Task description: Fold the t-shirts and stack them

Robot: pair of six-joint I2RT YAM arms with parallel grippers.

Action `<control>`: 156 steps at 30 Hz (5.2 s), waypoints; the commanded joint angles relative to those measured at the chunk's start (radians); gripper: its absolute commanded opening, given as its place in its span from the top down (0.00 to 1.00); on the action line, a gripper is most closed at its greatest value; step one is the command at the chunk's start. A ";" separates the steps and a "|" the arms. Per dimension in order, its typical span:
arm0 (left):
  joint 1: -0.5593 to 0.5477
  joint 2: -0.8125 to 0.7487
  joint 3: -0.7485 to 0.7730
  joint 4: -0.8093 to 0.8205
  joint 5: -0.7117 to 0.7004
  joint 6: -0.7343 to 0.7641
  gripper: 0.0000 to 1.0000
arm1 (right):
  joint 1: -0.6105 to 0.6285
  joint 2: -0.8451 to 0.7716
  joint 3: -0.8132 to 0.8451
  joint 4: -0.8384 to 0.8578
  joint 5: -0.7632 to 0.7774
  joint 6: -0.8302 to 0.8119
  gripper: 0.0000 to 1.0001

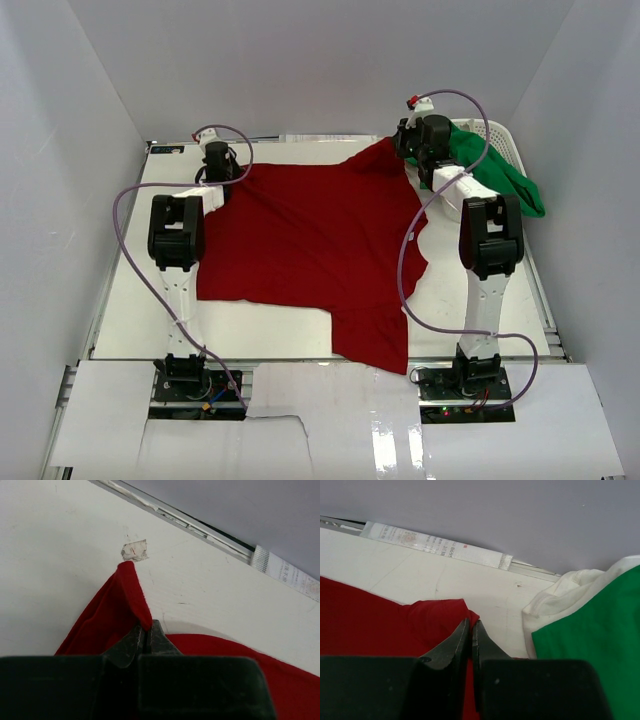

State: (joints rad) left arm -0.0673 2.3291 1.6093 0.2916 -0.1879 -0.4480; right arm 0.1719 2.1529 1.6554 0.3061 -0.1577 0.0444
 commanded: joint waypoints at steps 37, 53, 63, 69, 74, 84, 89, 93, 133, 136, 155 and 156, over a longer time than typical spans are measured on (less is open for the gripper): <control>0.011 -0.237 -0.063 -0.019 -0.081 0.022 1.00 | -0.003 -0.260 -0.121 0.018 0.046 -0.038 0.92; 0.012 -0.281 -0.129 -0.026 -0.068 0.023 1.00 | -0.014 -0.343 -0.239 0.042 0.053 -0.035 0.92; 0.012 -0.301 -0.190 -0.025 -0.055 0.022 1.00 | -0.014 -0.418 -0.351 0.067 0.053 -0.026 0.92; 0.012 -0.324 -0.224 -0.023 -0.047 0.015 1.00 | -0.014 -0.461 -0.425 0.087 0.061 -0.020 0.92; 0.014 -0.341 -0.244 -0.023 -0.021 0.011 1.00 | -0.014 -0.495 -0.468 0.093 0.066 -0.018 0.92; 0.012 -0.392 -0.278 -0.025 -0.016 0.015 1.00 | -0.014 -0.553 -0.531 0.094 0.069 -0.017 0.92; 0.014 -0.424 -0.292 -0.025 -0.019 0.025 1.00 | -0.014 -0.585 -0.551 0.085 0.070 -0.017 0.92; 0.014 -0.451 -0.315 -0.025 -0.015 0.023 1.00 | -0.014 -0.620 -0.578 0.080 0.070 -0.017 0.92; 0.012 -0.427 -0.491 -0.219 0.223 0.035 0.85 | 0.121 -0.610 -0.815 -0.114 0.221 -0.026 0.92; 0.012 -0.410 -0.470 -0.281 0.203 0.028 0.88 | 0.121 -0.581 -0.783 -0.199 0.218 -0.020 0.92; 0.066 -0.459 -0.413 -0.454 -0.019 0.020 0.94 | 0.121 -0.627 -0.813 -0.303 0.201 0.031 0.92; 0.066 -0.452 -0.396 -0.457 -0.010 0.029 0.94 | 0.121 -0.630 -0.816 -0.303 0.196 0.031 0.92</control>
State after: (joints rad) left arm -0.0166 1.9186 1.1694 -0.1120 -0.1478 -0.4347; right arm 0.2905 1.5631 0.8452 0.0113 0.0498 0.0704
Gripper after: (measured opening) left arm 0.126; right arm 0.086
